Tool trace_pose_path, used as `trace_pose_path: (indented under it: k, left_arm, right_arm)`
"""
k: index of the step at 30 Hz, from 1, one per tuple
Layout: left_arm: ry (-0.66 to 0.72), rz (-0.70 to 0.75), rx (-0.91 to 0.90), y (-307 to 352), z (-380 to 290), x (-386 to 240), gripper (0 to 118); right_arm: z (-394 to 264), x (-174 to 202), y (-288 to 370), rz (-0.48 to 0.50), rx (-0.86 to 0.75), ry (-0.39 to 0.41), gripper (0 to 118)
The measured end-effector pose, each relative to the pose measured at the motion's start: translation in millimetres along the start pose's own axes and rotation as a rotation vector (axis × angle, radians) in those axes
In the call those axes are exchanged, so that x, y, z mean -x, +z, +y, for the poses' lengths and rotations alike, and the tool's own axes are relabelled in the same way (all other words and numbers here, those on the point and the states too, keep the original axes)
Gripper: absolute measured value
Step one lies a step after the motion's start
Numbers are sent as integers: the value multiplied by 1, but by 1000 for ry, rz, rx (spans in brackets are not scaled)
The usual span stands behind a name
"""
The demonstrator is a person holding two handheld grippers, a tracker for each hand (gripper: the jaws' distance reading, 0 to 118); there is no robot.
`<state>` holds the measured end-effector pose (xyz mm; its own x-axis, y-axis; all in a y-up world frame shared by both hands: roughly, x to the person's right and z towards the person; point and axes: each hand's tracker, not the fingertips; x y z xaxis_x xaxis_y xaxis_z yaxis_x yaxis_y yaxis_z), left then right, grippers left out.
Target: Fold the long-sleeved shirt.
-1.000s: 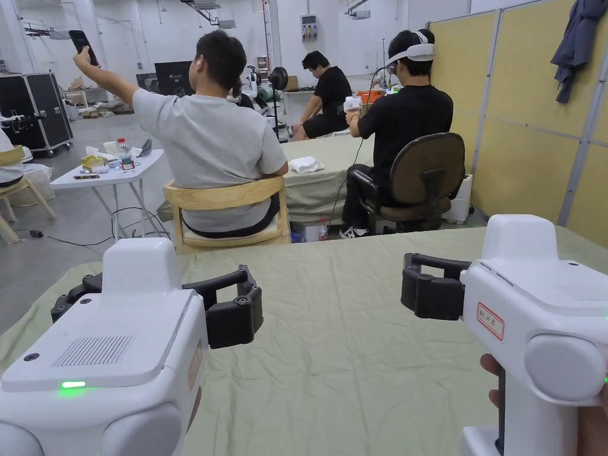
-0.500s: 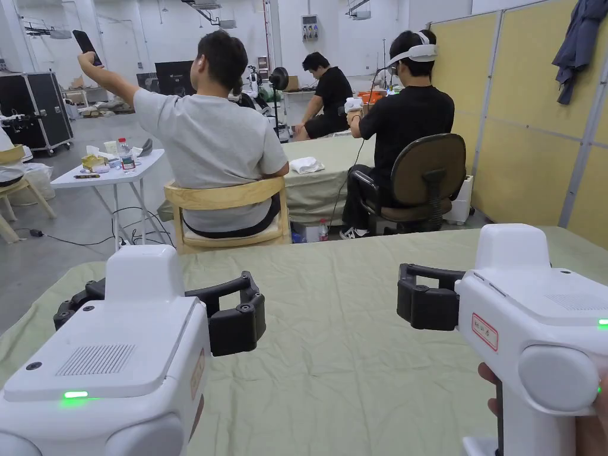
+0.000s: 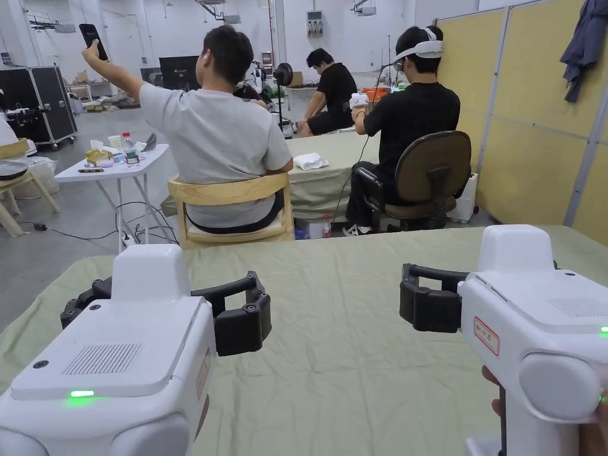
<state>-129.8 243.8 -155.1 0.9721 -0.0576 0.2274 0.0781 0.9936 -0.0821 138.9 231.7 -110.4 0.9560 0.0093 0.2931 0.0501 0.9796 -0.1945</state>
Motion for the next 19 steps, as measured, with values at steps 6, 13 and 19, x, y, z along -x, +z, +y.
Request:
trace_pose_path:
  k: [6,13,19]
  left_arm:
    - [-9,-5,8,0,-4,-2,118]
    - [-4,-8,15,-2,-7,-1,118]
    - [0,-5,25,-4,-10,-1,118]
  right_arm:
    - [-2,1,0,-3,-15,-4,118]
    - [-3,2,1,2,-28,-5,118]
    - [-5,1,-3,-22,-30,-21,118]
